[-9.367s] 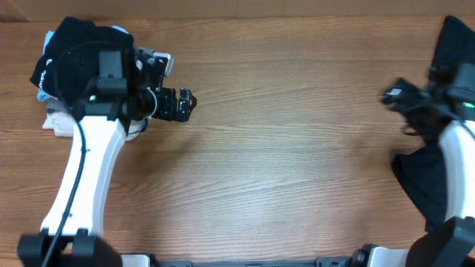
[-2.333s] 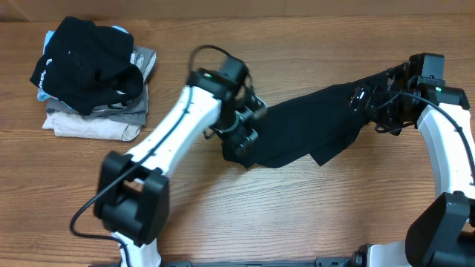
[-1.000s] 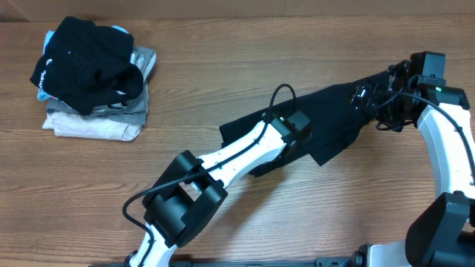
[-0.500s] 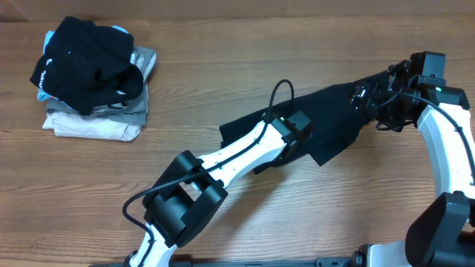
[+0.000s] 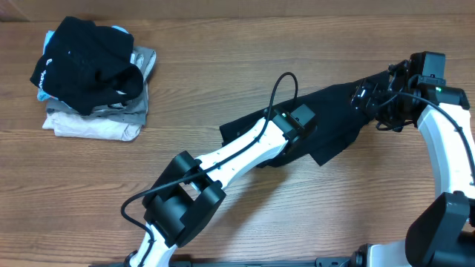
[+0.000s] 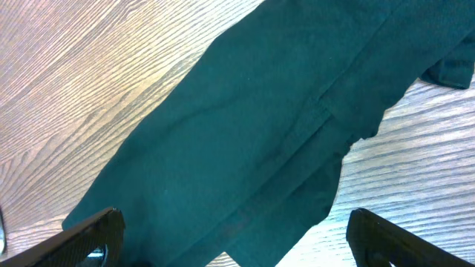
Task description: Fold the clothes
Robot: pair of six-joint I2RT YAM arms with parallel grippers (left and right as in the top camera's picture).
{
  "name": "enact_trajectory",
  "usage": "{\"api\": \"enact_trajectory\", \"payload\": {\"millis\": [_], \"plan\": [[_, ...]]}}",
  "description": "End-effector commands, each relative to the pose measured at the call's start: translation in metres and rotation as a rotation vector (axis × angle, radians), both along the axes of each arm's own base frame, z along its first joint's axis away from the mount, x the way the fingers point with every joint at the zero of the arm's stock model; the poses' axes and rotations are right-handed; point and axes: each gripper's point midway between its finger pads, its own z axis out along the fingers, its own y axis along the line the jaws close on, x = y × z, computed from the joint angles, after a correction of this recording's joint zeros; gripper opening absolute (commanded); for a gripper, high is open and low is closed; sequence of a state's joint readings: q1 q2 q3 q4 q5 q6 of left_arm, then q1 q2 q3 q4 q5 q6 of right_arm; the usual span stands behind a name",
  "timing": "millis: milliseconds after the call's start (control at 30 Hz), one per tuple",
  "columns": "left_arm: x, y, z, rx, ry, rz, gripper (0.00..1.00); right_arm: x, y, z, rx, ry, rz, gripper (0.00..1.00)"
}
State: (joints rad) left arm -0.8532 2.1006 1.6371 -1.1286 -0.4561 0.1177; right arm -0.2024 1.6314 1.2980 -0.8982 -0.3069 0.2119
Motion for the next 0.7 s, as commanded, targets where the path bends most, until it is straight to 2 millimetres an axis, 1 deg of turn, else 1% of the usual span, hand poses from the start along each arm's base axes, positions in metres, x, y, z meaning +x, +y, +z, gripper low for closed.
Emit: {"api": "enact_trajectory", "payload": {"millis": [0,67,133,200,233,267,300,367,433,467,567,600,667], "plan": [[0.015,-0.003,0.009,0.006,-0.069,0.011,0.53,0.003,-0.002,0.016,-0.017,-0.047,0.000,1.00],[0.019,-0.006,0.015,-0.010,-0.084,0.013,0.56,0.003,-0.002,0.016,-0.017,-0.045,0.000,1.00],[0.029,-0.013,0.028,-0.046,-0.113,0.023,0.58,0.003,-0.002,0.016,-0.017,-0.044,0.000,1.00],[0.040,-0.018,0.039,-0.090,-0.137,0.042,0.63,0.002,-0.002,0.015,-0.017,-0.042,0.000,1.00],[0.051,-0.017,0.045,-0.126,-0.167,0.079,0.69,0.002,-0.002,0.015,-0.017,-0.041,0.000,1.00],[0.062,-0.016,0.046,-0.174,-0.173,0.110,0.77,0.001,-0.001,0.015,-0.016,-0.038,0.000,1.00],[0.066,-0.014,0.045,-0.202,-0.161,0.125,0.80,0.001,-0.001,0.015,-0.016,-0.037,0.000,1.00],[0.070,-0.009,0.040,-0.246,-0.110,0.136,0.79,0.000,-0.001,0.013,-0.015,-0.034,0.000,1.00],[0.068,-0.004,0.036,-0.270,-0.049,0.140,0.76,0.000,-0.001,0.012,-0.015,-0.031,0.000,1.00],[0.062,0.000,0.033,-0.274,0.003,0.127,0.73,-0.001,-0.001,0.011,-0.014,-0.028,0.000,1.00],[0.038,0.006,0.028,-0.237,0.125,0.073,0.66,0.000,-0.001,0.007,-0.013,-0.024,0.000,1.00],[0.033,0.006,0.028,-0.229,0.146,0.061,0.65,0.001,-0.001,0.006,-0.013,-0.021,0.000,1.00],[0.012,0.003,0.033,-0.194,0.187,0.026,0.64,0.002,-0.002,0.000,-0.009,-0.008,0.000,1.00]]}}
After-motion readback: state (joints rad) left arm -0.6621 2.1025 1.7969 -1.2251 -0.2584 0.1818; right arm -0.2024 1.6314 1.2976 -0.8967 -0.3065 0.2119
